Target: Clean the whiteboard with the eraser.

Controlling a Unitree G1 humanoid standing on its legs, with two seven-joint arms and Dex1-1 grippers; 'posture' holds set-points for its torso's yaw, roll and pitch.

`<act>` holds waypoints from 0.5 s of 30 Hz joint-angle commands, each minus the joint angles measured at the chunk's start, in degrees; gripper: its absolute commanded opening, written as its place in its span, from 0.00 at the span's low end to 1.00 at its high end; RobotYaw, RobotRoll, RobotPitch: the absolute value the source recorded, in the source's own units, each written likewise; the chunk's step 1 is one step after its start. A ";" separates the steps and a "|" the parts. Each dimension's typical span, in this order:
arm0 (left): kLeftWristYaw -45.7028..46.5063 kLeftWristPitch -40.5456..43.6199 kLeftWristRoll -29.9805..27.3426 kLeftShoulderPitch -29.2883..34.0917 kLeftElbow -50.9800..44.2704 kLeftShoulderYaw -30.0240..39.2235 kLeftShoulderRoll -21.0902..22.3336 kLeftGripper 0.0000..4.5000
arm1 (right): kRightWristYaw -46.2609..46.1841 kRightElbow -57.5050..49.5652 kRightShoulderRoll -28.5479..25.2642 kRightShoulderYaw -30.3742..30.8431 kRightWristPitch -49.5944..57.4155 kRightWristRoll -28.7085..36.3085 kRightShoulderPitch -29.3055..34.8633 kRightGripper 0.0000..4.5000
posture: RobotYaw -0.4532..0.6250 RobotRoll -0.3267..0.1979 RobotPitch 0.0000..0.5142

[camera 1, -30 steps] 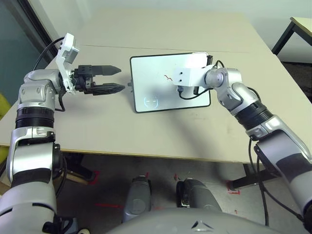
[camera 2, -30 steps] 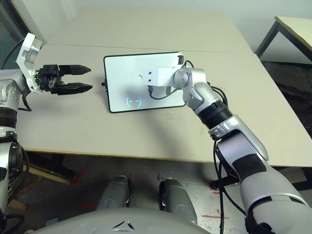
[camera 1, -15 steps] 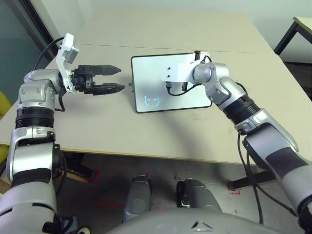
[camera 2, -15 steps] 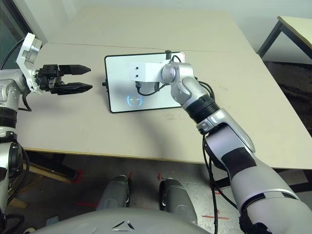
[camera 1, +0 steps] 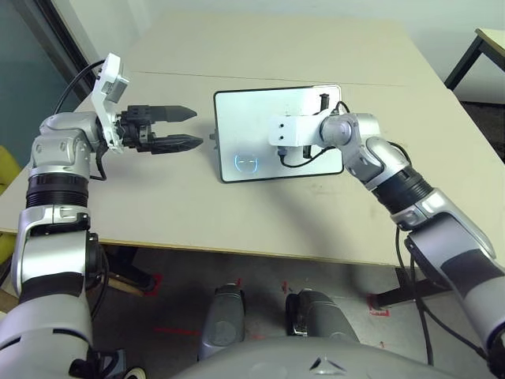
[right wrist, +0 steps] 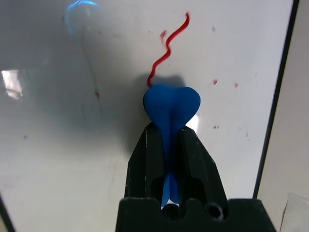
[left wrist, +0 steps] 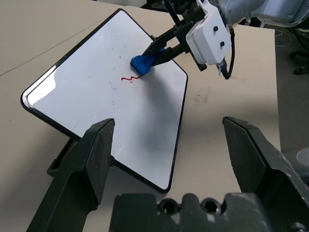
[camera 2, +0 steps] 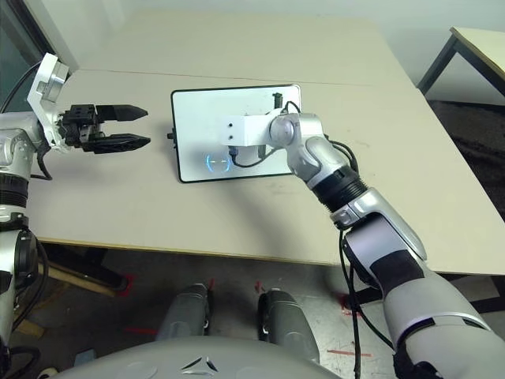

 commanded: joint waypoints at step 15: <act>-0.19 -0.33 0.28 -0.21 -0.15 -0.25 0.15 1.00 | 1.01 0.64 2.24 1.29 1.51 -0.90 -0.21 0.03 | 0.69 0.62 0.09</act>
